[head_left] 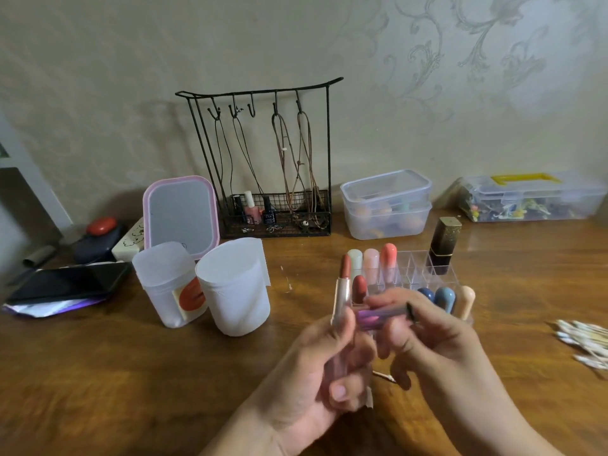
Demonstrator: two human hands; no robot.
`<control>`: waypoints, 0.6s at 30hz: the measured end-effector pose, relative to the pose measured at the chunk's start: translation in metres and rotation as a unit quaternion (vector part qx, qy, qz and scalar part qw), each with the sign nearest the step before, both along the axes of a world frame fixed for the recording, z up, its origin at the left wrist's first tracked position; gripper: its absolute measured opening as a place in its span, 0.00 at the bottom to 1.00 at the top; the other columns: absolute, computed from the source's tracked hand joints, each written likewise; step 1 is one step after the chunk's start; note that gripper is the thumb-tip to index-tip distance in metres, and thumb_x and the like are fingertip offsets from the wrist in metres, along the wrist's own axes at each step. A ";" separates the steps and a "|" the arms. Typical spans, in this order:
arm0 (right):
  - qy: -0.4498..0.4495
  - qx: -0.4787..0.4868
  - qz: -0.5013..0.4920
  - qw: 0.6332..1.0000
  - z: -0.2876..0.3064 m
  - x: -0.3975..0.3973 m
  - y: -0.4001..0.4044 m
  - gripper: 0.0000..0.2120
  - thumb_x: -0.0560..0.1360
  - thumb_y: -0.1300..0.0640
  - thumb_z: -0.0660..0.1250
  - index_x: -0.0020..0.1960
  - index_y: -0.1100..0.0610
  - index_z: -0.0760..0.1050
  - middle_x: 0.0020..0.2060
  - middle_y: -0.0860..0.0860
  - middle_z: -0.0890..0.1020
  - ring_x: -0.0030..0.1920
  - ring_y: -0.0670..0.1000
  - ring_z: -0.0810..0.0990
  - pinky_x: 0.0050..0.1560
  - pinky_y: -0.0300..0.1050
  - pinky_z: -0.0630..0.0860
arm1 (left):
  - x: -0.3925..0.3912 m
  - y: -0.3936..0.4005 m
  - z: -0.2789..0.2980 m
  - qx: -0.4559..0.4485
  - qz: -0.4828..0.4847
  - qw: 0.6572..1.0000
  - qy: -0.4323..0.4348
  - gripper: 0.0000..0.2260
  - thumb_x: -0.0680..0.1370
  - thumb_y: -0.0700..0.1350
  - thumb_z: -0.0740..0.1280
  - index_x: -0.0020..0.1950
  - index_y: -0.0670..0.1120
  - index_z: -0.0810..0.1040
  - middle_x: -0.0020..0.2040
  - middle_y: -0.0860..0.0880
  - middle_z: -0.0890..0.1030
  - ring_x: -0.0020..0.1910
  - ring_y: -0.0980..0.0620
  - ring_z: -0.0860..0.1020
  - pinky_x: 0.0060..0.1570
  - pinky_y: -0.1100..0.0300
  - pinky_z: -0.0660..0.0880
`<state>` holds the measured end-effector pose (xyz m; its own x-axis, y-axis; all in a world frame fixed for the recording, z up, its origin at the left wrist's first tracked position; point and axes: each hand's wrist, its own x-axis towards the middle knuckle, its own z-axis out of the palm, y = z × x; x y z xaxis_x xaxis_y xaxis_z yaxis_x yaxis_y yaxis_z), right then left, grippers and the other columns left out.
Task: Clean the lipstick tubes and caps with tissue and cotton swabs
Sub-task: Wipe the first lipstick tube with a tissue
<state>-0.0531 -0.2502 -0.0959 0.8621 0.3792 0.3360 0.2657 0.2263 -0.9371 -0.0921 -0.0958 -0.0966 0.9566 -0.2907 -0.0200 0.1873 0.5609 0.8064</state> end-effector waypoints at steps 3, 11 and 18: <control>0.002 0.005 -0.051 0.999 0.002 -0.003 -0.007 0.25 0.67 0.33 0.69 0.42 0.56 0.80 0.36 0.57 0.80 0.33 0.54 0.75 0.28 0.47 0.70 | 0.006 0.000 0.000 -0.039 0.090 0.994 0.040 0.23 0.76 0.65 0.61 0.57 0.48 0.78 0.34 0.49 0.69 0.23 0.54 0.63 0.25 0.64 0.58; -0.094 -0.227 -0.049 0.968 -0.009 -0.010 0.006 0.21 0.75 0.35 0.60 0.50 0.52 0.75 0.40 0.55 0.79 0.38 0.52 0.79 0.42 0.56 0.78 | 0.009 0.001 -0.004 -0.185 0.083 0.978 -0.054 0.13 0.81 0.52 0.58 0.56 0.47 0.76 0.61 0.41 0.77 0.65 0.41 0.72 0.66 0.42 0.67; 0.073 -0.088 0.044 0.992 -0.004 0.001 0.000 0.19 0.78 0.52 0.68 0.47 0.70 0.73 0.39 0.62 0.83 0.40 0.65 0.82 0.35 0.52 0.78 | 0.012 0.002 -0.006 -0.128 0.125 0.981 -0.074 0.20 0.64 0.48 0.80 0.54 0.46 0.83 0.64 0.42 0.78 0.66 0.42 0.74 0.63 0.41 0.70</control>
<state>-0.0520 -0.2504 -0.0999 0.8573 0.4974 0.1325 0.1109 0.0727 -0.9912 -0.0797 -0.0939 -0.1030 0.9855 -0.0244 0.1679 -0.0903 0.7627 0.6404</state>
